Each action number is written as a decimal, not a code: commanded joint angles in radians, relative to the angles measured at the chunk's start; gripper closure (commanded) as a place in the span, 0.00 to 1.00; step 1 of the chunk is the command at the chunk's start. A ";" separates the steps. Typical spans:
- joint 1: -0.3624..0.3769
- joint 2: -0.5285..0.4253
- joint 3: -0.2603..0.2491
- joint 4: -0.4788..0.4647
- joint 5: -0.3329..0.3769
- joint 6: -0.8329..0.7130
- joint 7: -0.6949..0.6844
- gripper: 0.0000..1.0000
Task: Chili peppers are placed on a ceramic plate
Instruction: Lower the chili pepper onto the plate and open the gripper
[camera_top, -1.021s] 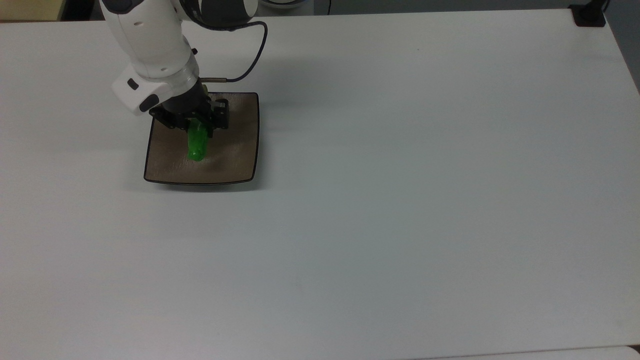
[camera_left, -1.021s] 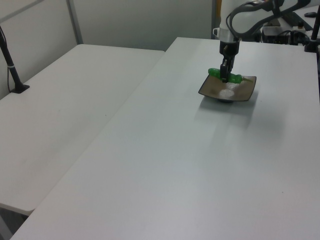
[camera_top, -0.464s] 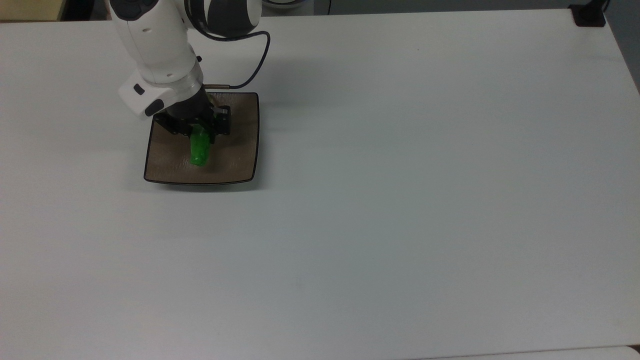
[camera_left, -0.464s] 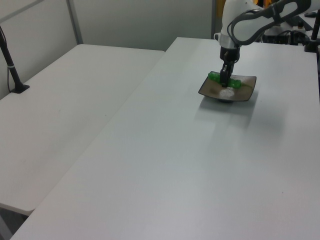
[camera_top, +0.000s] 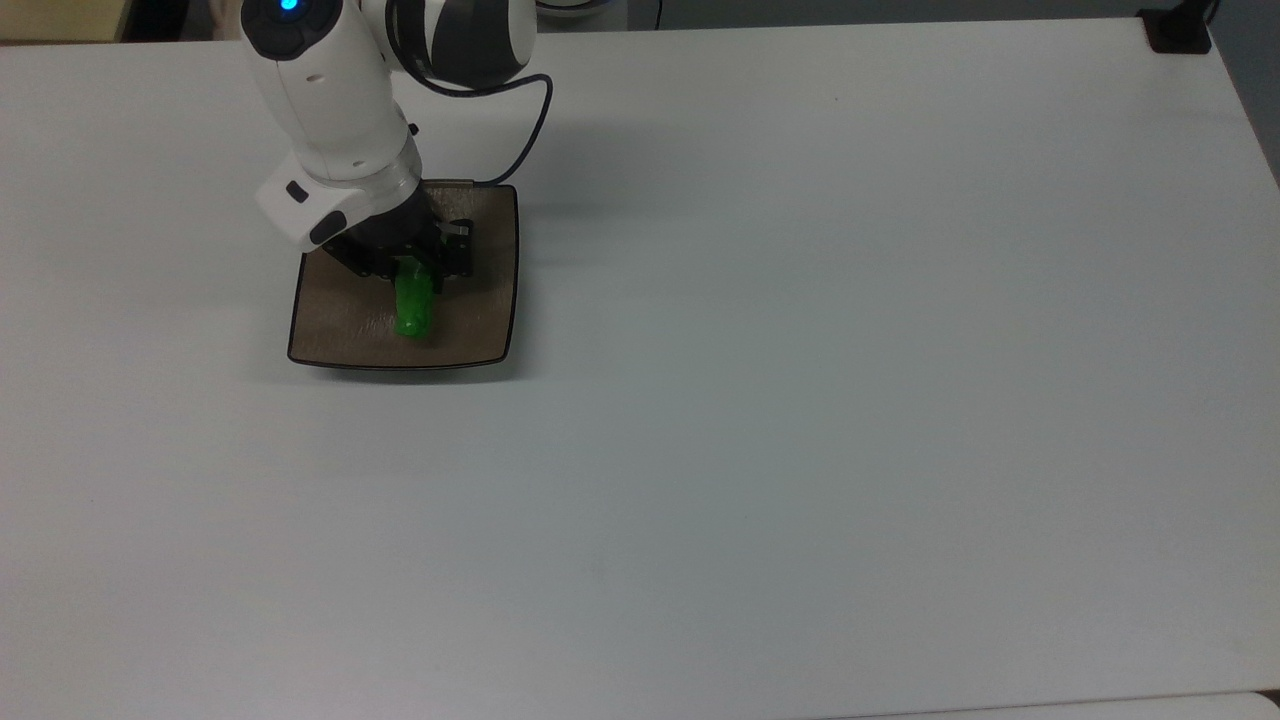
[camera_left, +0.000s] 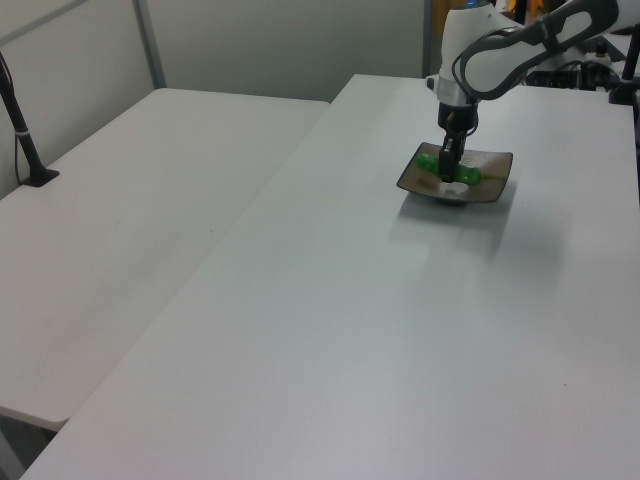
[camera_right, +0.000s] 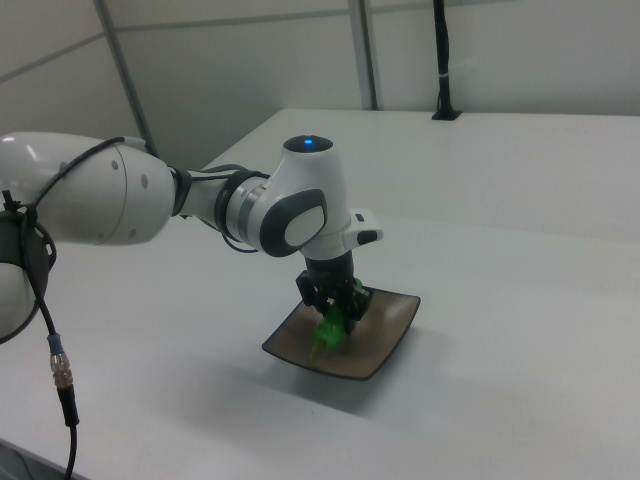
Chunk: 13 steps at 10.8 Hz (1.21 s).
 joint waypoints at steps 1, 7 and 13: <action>0.011 0.002 -0.003 -0.020 -0.016 0.038 0.038 0.59; 0.011 0.005 -0.003 -0.020 -0.044 0.035 0.040 0.00; 0.044 -0.103 -0.005 0.048 -0.044 -0.133 0.043 0.00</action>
